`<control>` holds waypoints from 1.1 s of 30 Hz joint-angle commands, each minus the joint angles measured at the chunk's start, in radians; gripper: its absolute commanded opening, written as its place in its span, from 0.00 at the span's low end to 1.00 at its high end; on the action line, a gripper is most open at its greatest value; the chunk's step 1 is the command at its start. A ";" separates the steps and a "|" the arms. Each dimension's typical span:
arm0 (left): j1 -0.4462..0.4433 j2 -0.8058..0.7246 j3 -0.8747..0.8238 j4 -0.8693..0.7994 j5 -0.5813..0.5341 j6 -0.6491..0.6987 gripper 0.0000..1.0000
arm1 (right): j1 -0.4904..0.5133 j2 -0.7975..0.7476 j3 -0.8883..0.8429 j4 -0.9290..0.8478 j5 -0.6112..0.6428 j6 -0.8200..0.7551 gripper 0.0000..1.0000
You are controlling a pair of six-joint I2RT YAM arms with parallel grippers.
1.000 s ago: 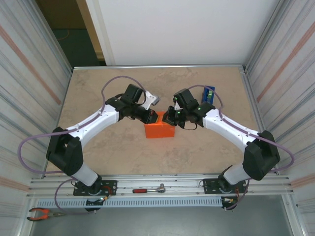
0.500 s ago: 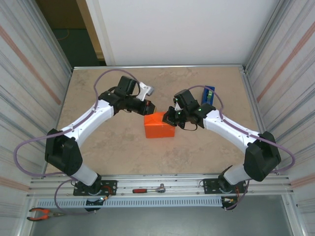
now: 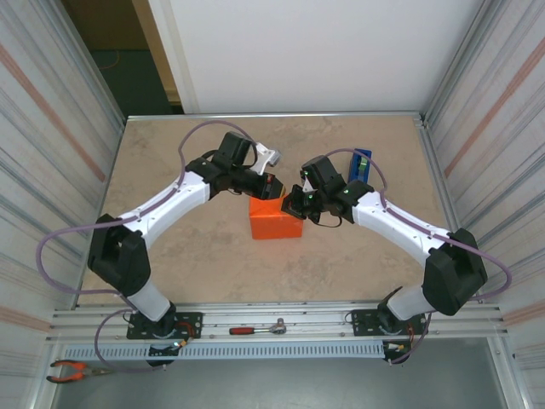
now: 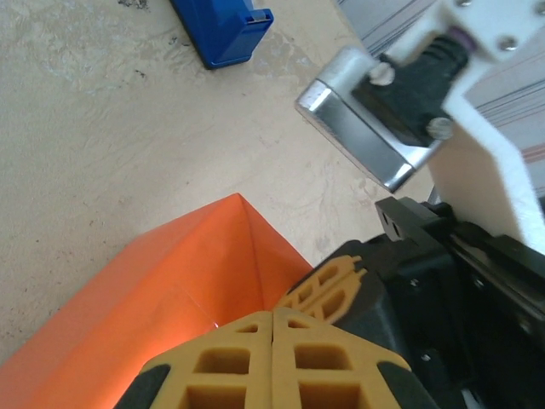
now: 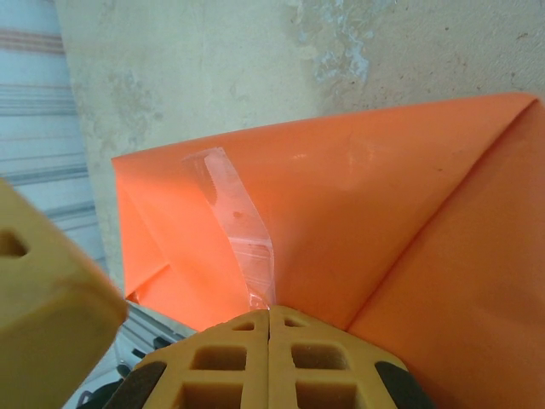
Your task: Wrap the gift box in paper
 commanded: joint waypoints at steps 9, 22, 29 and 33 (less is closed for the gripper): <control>0.006 0.023 -0.078 0.145 0.013 -0.110 0.00 | -0.001 0.025 -0.070 -0.198 0.106 0.000 0.00; 0.001 0.048 -0.056 0.044 -0.091 -0.083 0.00 | -0.004 0.013 -0.079 -0.198 0.112 0.001 0.00; -0.014 0.071 0.011 -0.054 -0.147 -0.014 0.00 | -0.006 0.010 -0.085 -0.196 0.118 0.003 0.00; -0.014 0.073 0.063 -0.072 -0.148 0.006 0.00 | -0.006 0.009 -0.088 -0.196 0.118 0.004 0.00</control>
